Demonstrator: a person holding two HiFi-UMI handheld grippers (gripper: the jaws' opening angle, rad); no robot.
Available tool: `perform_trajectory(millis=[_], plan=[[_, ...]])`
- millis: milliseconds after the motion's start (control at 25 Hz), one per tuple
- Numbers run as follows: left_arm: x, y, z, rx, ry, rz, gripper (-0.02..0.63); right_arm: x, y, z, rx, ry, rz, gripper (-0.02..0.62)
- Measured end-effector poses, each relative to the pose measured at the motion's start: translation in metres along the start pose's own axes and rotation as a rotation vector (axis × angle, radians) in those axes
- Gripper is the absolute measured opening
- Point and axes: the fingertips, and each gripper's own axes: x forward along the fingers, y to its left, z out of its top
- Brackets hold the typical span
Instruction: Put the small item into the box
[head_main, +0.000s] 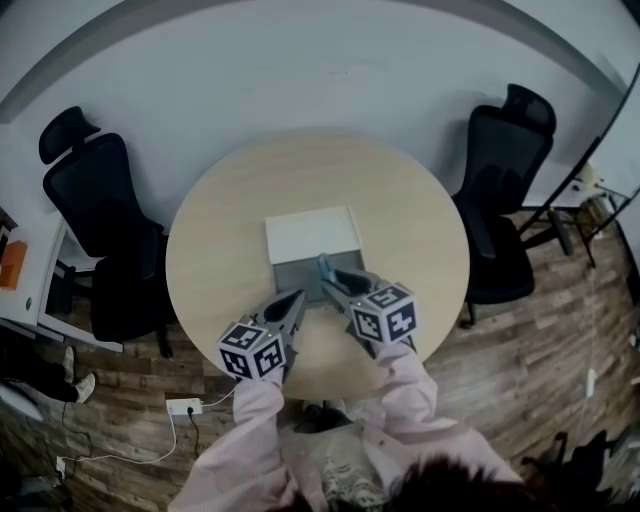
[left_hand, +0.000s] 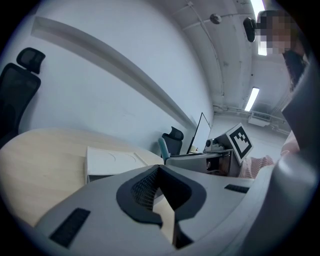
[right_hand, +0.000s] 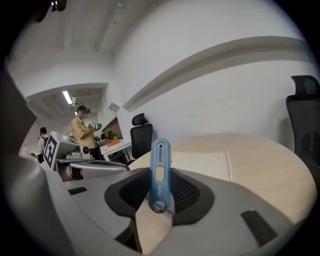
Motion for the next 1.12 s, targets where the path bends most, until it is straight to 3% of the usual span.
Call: perform_trajectory(millis=[440,1120], plan=[[0.014,0.025,-0.018,-0.070,0.032,0.001,0.009,0.028,-0.017,-0.016,-0.015,0.097,0.001,0.129],[0.028,0.050,-0.040,-0.146,0.082,0.036,0.009,0.060,-0.031,-0.038,-0.029,0.234,0.070,0.129]])
